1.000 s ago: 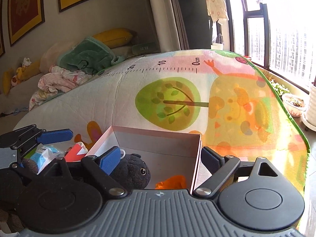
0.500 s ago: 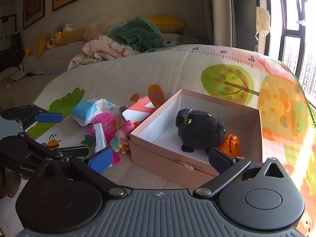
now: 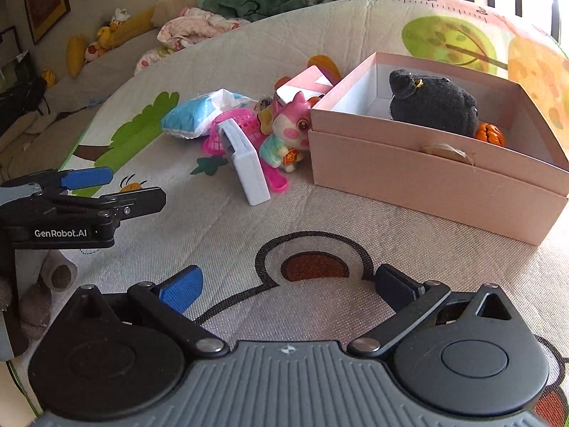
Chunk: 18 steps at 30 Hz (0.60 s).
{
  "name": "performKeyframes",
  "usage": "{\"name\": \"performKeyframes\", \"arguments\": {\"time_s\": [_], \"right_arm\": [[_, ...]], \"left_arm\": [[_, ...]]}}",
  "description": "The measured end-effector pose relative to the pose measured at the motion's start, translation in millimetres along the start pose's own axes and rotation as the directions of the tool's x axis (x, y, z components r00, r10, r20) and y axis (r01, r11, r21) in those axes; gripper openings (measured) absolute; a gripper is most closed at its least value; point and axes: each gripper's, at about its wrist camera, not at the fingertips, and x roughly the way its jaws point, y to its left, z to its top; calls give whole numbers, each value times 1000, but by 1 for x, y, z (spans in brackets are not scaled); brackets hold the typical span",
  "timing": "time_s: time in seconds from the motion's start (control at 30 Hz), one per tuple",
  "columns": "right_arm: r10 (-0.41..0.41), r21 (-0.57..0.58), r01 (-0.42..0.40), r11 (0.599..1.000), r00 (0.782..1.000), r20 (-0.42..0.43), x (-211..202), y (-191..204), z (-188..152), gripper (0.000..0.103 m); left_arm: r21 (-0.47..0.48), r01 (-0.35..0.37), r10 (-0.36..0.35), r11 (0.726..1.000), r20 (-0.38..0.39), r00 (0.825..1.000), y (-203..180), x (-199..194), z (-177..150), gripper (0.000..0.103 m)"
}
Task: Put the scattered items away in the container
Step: 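Withdraw both open tools from the pink box, then grasp the pink-and-teal figure toy with the right tool while the left tool approaches the white case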
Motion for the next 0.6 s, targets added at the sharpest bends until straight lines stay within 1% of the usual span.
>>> {"name": "performKeyframes", "arguments": {"time_s": [0.03, 0.1, 0.13, 0.17, 0.23, 0.27, 0.3, 0.33, 0.37, 0.4, 0.43, 0.47, 0.53, 0.6], "right_arm": [[-3, 13, 3, 1000, 1000, 4, 0, 0, 0, 103], [-22, -13, 22, 1000, 1000, -17, 3, 4, 3, 103], [-31, -39, 30, 999, 999, -30, 4, 6, 3, 103], [-48, -95, 43, 995, 997, -56, 6, 12, 5, 103], [-53, -159, 41, 986, 996, -73, 7, 19, 9, 103], [-51, -191, 42, 981, 998, -45, 4, 24, 10, 103], [-62, -238, 61, 969, 998, 6, -2, 30, 13, 103], [-88, -311, 110, 944, 992, 86, -8, 40, 17, 103], [-111, -371, 162, 915, 982, 154, -13, 48, 22, 97], [-124, -414, 199, 888, 972, 202, -15, 54, 29, 91], [-124, -437, 211, 875, 968, 218, -15, 58, 36, 81], [-121, -455, 210, 865, 969, 217, -12, 60, 50, 72], [-135, -486, 219, 846, 970, 202, -1, 62, 73, 63], [-161, -516, 239, 822, 968, 192, 13, 63, 89, 62]], "left_arm": [[-8, -1, 1, 1000, 3, 1000, 2, -1, 0, 103], [-14, -3, 4, 1000, 10, 1000, 4, -4, -1, 103], [-14, -5, 6, 1000, 13, 1000, 6, -6, -2, 103], [-12, -11, 11, 1000, 17, 1000, 7, -8, -3, 103], [-14, -23, 24, 1000, 23, 999, 12, -12, -5, 103], [-20, -29, 30, 999, 23, 999, 14, -13, -7, 103], [-27, -34, 35, 999, 23, 999, 16, -13, -8, 103], [-41, -40, 40, 998, 19, 999, 19, -13, -11, 103], [-58, -37, 38, 998, 13, 999, 21, -12, -13, 103], [-70, -31, 33, 997, 17, 999, 22, -12, -14, 103], [-75, -30, 33, 997, 28, 999, 23, -14, -14, 103], [-81, -29, 32, 996, 33, 999, 24, -14, -15, 103], [-98, -13, 16, 995, 29, 999, 28, -13, -15, 103], [-136, 5, -2, 991, 18, 1000, 34, -11, -16, 103]]}}
